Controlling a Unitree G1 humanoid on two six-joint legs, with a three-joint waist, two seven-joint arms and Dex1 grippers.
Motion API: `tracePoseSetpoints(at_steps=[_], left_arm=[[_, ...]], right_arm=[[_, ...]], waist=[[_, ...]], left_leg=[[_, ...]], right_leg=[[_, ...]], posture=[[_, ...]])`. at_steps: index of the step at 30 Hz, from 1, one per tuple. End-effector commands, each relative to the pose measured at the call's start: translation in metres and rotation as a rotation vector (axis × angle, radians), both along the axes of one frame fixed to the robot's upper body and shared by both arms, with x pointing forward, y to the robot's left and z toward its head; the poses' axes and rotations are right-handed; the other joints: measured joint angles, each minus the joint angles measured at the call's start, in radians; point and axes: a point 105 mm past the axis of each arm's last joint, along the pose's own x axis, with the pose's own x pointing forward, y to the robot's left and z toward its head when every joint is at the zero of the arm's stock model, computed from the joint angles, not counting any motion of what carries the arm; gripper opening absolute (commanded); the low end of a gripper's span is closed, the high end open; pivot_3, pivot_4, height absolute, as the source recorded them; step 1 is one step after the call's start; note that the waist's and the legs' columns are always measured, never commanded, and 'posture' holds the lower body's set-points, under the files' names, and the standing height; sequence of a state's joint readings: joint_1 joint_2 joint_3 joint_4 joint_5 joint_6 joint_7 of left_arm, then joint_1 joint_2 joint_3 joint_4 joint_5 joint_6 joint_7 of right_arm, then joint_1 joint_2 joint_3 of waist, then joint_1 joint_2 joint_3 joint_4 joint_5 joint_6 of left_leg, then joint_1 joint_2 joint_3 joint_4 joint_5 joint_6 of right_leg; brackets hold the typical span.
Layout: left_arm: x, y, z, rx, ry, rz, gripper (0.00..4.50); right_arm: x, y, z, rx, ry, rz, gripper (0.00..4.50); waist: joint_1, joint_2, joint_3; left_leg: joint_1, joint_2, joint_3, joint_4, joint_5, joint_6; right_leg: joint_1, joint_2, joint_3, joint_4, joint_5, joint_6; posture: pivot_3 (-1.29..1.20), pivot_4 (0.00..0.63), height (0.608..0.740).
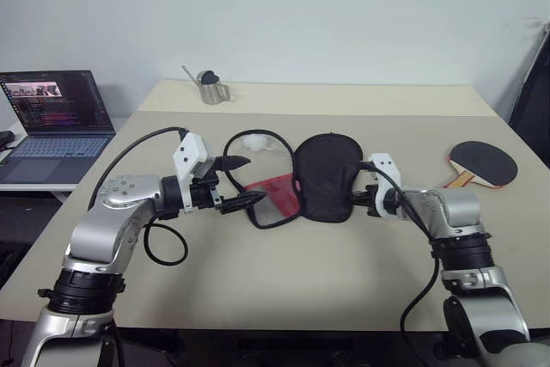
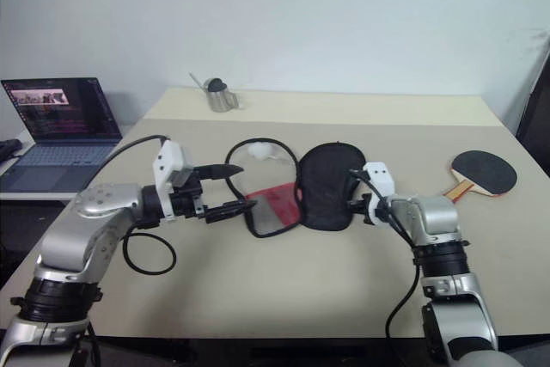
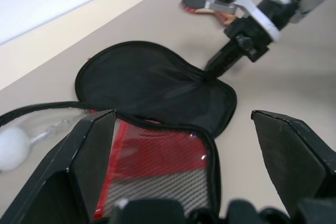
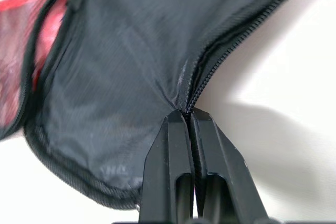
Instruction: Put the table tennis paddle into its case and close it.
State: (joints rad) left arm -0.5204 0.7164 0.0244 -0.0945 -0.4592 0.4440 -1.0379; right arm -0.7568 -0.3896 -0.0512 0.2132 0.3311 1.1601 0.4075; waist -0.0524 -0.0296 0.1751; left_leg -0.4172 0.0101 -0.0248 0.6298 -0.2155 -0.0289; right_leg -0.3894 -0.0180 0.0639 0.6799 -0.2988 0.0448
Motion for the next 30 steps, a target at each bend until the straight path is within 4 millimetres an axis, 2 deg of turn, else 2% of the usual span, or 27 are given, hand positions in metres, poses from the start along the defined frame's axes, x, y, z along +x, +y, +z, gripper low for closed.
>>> tracePoseSetpoints(at_steps=[1,6,14,22,26,30], left_arm=[[0.000,-0.009,0.011,0.005,-0.055,-0.043,4.50],[0.001,-0.017,0.011,0.008,-0.058,-0.073,4.50],[0.002,-0.017,0.010,0.011,-0.057,-0.079,4.50],[0.003,-0.016,0.010,0.012,-0.058,-0.072,4.50],[0.003,-0.015,0.010,0.011,-0.060,-0.070,4.50],[0.002,-0.015,0.009,0.009,-0.059,-0.066,4.50]], right_arm=[[0.009,-0.018,0.013,-0.009,-0.056,-0.042,0.04],[0.016,-0.035,0.014,-0.033,-0.060,-0.075,0.04],[0.015,-0.051,0.006,-0.070,-0.047,-0.098,0.04],[0.013,-0.044,0.001,-0.061,-0.025,-0.087,0.04],[0.015,-0.053,0.002,-0.089,-0.044,-0.133,0.04],[0.017,-0.072,0.007,-0.214,-0.111,-0.195,1.30]], waist=[[0.000,0.000,0.000],[-0.001,0.000,0.000],[-0.001,0.000,0.000],[-0.001,0.000,0.000],[-0.001,0.000,0.000],[0.000,0.000,0.000]], left_leg=[[0.000,0.000,0.000,0.000,0.000,0.000],[0.000,0.000,0.000,0.000,0.000,0.000],[0.000,0.000,0.000,0.000,0.000,0.000],[0.000,0.000,0.000,0.000,0.000,0.000],[0.000,0.000,0.000,0.000,0.000,0.000],[0.000,0.000,0.000,0.000,0.000,0.000]], right_leg=[[0.000,0.000,0.000,0.000,0.000,0.000],[0.000,0.001,0.000,0.000,0.000,0.000],[0.000,0.001,0.000,0.000,0.000,0.000],[0.000,0.000,0.000,0.000,0.000,0.000],[0.000,0.000,0.000,0.000,0.000,0.000],[0.000,0.000,0.001,0.000,0.000,0.000]], posture=[[0.00,0.150,0.740],[0.00,0.150,0.740],[0.00,0.150,0.740],[0.00,0.150,0.740],[0.00,0.150,0.740],[0.00,0.150,0.740]])
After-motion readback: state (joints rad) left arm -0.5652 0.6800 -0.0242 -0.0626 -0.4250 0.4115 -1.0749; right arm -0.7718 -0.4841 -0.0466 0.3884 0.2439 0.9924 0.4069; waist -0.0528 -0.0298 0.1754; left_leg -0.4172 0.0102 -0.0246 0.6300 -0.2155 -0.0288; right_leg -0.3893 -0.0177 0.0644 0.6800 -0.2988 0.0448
